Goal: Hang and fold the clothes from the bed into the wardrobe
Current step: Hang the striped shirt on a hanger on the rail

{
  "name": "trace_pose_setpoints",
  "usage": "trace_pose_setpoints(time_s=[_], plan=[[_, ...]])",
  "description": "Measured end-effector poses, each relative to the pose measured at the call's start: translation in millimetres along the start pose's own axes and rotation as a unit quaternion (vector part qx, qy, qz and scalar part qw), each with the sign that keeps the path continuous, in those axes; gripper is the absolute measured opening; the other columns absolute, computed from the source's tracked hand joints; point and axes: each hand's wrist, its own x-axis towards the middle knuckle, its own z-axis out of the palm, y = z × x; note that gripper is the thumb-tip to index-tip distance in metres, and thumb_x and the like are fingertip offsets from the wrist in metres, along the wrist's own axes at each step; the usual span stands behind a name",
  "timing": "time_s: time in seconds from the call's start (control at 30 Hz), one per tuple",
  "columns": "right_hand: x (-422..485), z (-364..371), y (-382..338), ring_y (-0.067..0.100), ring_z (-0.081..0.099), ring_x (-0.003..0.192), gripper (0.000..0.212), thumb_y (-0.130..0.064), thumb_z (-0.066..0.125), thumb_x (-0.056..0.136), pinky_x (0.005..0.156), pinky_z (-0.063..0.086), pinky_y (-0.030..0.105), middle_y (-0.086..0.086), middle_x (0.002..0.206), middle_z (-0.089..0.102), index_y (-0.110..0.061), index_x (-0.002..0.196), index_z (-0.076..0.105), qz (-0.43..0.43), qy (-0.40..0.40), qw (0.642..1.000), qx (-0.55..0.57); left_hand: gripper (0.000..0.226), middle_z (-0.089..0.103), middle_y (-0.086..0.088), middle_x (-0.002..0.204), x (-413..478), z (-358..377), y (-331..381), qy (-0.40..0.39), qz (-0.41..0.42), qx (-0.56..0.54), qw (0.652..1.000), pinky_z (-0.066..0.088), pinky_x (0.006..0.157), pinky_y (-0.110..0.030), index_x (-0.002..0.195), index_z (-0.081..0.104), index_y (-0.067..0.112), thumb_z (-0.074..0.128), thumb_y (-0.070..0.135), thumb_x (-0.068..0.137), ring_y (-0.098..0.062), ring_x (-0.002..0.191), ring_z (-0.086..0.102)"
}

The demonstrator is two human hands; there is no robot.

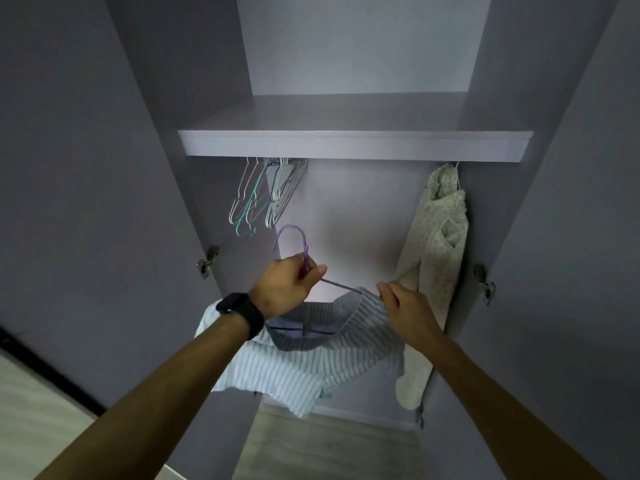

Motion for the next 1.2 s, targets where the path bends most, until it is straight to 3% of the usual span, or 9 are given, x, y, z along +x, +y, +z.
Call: trace_pose_setpoints(time_s=[0.13,0.2,0.33,0.43,0.6,0.8,0.97,1.1,1.2], plan=[[-7.3,-1.0,17.1,0.020,0.057,0.069,0.029,-0.026,0.044,0.107,0.066,0.041,0.032,-0.002,0.071,0.058,-0.015,0.087,0.063,0.037,0.021,0.999,-0.026,0.025,0.061,0.012,0.075,-1.0,15.9,0.8,0.004,-0.003,-0.027,1.000,0.040,0.068,-0.024,0.090,0.061,0.016,0.051,0.035,0.103,-0.015,0.075,0.057],[-13.7,-8.2,32.2,0.023,0.059,0.070,0.035,-0.029,0.044,0.106,0.066,0.044,0.033,0.000,0.070,0.058,-0.013,0.081,0.062,0.052,0.031,0.998,-0.031,0.025,0.067,0.009,0.087,-6.1,20.6,-9.3,-0.009,-0.025,-0.043,0.999,0.037,0.068,-0.016,0.092,0.062,0.016,0.051,0.035,0.103,-0.013,0.083,0.060],[-25.0,-11.6,37.3,0.005,0.066,0.082,0.024,-0.034,0.056,0.101,0.076,0.048,0.021,-0.016,0.078,0.070,-0.031,0.084,0.072,0.036,-0.065,0.994,0.084,0.029,0.068,0.008,0.095,-11.9,28.7,-16.7,-0.013,-0.047,-0.074,0.996,0.041,0.079,-0.023,0.097,0.068,0.015,0.048,0.036,0.104,-0.016,0.094,0.064],[-33.0,-3.5,38.4,0.003,0.068,0.082,0.016,-0.025,0.063,0.098,0.078,0.053,0.021,-0.018,0.084,0.074,-0.028,0.092,0.077,-0.017,-0.111,0.989,0.092,0.028,0.070,0.003,0.096,-13.3,39.0,-12.1,-0.018,-0.053,-0.076,0.996,0.044,0.078,-0.026,0.095,0.066,0.014,0.048,0.034,0.104,-0.021,0.089,0.064],[-40.1,5.3,33.6,0.002,0.066,0.082,0.016,-0.026,0.067,0.094,0.071,0.050,0.014,-0.018,0.086,0.069,-0.016,0.099,0.078,-0.082,0.016,0.991,0.105,0.028,0.071,-0.003,0.092,-16.6,58.1,0.7,-0.020,-0.026,-0.048,0.998,0.045,0.080,-0.027,0.096,0.066,0.003,0.051,0.024,0.104,-0.022,0.086,0.063],[-41.0,-0.6,33.7,0.002,0.062,0.075,0.012,-0.020,0.072,0.091,0.077,0.045,0.029,-0.020,0.085,0.069,-0.013,0.098,0.078,-0.155,-0.060,0.985,0.047,0.031,0.070,0.004,0.094,-13.2,64.1,-2.9,-0.016,-0.061,-0.065,0.996,0.042,0.080,-0.024,0.097,0.069,0.009,0.048,0.031,0.104,-0.016,0.086,0.063],[-37.8,3.8,27.4,0.001,0.057,0.068,0.013,-0.023,0.066,0.097,0.069,0.041,0.019,-0.008,0.088,0.071,-0.017,0.101,0.077,-0.112,-0.101,0.989,0.000,0.030,0.059,0.017,0.076,-4.5,71.3,-12.1,-0.005,-0.077,-0.059,0.995,0.044,0.076,-0.027,0.092,0.067,0.015,0.047,0.033,0.104,-0.004,0.072,0.057],[-35.1,10.7,17.2,0.009,0.054,0.077,0.016,-0.024,0.055,0.103,0.073,0.043,0.025,0.000,0.096,0.066,-0.015,0.106,0.068,-0.079,-0.090,0.991,-0.061,0.034,0.071,-0.003,0.100,14.0,69.5,-19.0,-0.019,-0.049,-0.032,0.998,0.050,0.092,-0.034,0.108,0.065,0.009,0.046,0.037,0.104,-0.021,0.095,0.065],[-34.3,10.9,10.0,0.020,0.059,0.085,0.019,-0.023,0.049,0.105,0.077,0.046,0.033,0.005,0.100,0.064,-0.012,0.108,0.064,-0.034,-0.077,0.990,-0.116,0.047,0.062,-0.010,0.131,27.2,63.9,-32.9,-0.062,-0.015,0.002,0.998,0.046,0.104,-0.040,0.133,0.057,0.009,0.049,0.044,0.101,-0.026,0.119,0.058]])
